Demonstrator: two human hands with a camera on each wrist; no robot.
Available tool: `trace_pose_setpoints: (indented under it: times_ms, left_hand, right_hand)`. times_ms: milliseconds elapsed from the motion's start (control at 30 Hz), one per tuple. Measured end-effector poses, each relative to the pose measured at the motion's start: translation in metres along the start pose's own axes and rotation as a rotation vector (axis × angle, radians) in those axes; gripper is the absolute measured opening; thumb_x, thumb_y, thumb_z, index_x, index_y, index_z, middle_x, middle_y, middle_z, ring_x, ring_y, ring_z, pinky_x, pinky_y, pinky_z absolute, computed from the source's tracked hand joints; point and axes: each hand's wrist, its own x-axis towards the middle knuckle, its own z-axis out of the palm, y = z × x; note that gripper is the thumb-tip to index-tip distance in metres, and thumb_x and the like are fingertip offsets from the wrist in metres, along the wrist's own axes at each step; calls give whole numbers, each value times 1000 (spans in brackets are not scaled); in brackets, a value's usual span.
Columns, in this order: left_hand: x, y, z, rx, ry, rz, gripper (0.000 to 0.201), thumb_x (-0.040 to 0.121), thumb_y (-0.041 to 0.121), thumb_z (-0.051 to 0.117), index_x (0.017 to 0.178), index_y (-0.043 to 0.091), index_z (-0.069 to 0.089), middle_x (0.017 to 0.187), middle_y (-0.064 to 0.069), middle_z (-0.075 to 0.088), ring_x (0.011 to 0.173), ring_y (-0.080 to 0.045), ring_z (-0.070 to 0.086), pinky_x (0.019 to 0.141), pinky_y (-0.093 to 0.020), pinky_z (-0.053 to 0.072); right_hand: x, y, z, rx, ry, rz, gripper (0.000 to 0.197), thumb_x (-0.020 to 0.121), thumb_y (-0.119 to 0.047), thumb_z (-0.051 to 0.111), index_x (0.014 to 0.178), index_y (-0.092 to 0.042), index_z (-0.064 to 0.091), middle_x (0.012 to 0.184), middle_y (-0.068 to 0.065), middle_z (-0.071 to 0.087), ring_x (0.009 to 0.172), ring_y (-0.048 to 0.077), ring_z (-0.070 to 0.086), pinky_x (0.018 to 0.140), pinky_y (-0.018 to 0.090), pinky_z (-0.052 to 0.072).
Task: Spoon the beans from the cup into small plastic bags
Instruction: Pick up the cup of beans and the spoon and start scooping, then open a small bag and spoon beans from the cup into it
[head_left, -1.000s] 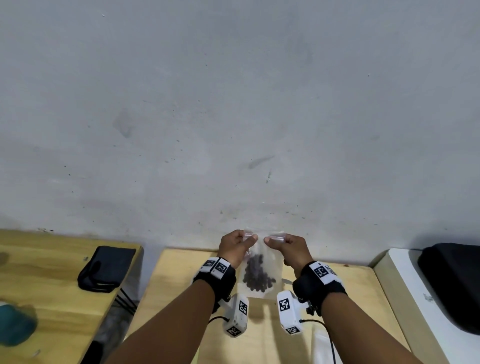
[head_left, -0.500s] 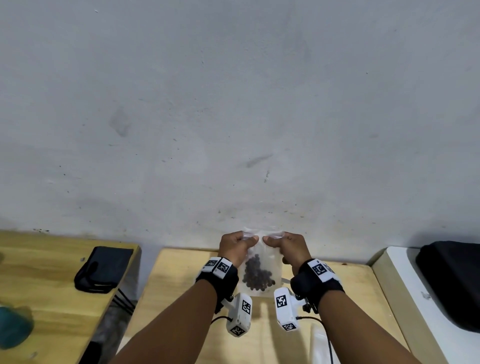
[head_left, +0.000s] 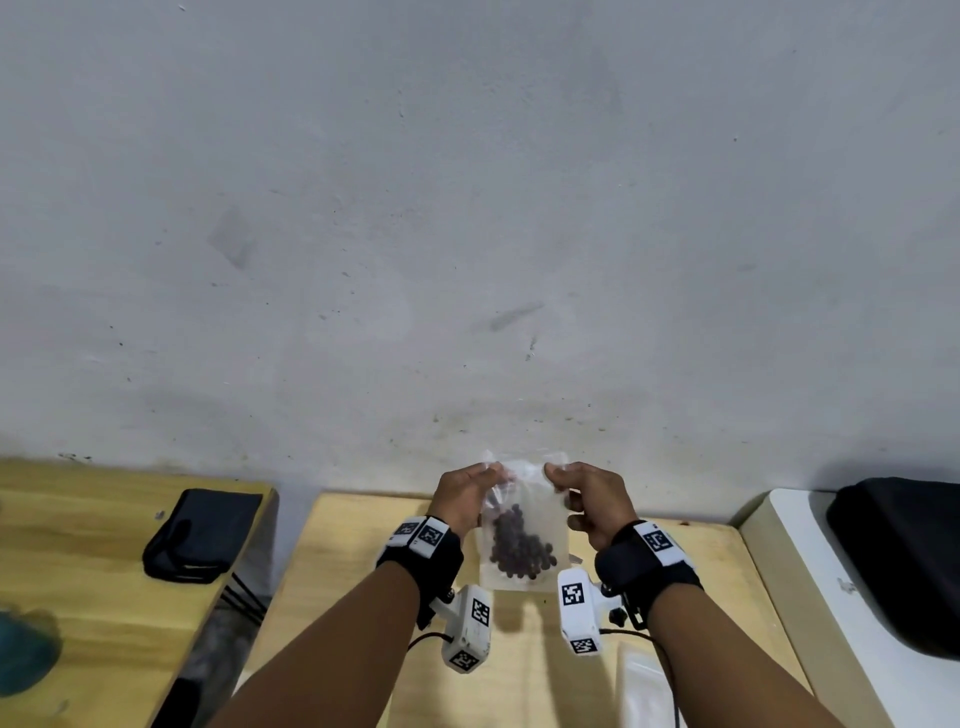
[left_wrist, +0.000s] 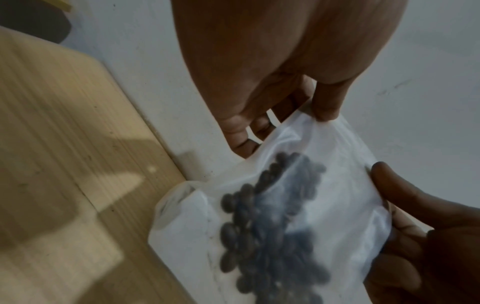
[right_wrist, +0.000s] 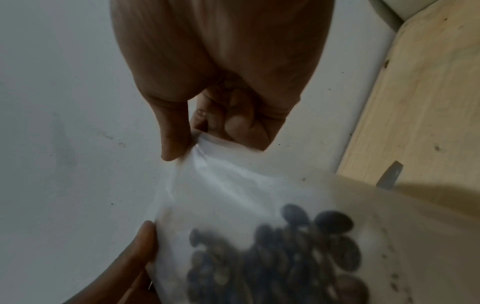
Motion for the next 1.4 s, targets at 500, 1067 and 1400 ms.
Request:
trace_pose_setpoints:
  times_ms: [500,1067,1400]
  left_hand:
    - [16,-38,-17,89,221,11,27,93,31,58,81,13,73,77,-5,64,74,-22,57,76,-34,47]
    - [-40,-137,-77,237,245,-157,34,75,-17,60,85,14,70,80,-10,64,58,-19,56,49,-24,49]
    - [-51,-173,-113,354,286,-292,47,77,-5,67,122,10,63,126,-12,61,115,-29,57,94,-37,51]
  right_hand:
    - [-5,32,0,-346,0,-162,25,75,-13,81,79,-16,56,56,-1,60,40,10,43,45,21,34]
    - [-24,141,11,-581,-217,192,23,80,7,61,89,-11,72,66,7,65,47,19,49,49,26,47]
    - [-29,197,41,-772,-353,237,45,83,1,64,123,-19,65,123,3,59,90,20,58,43,10,42]
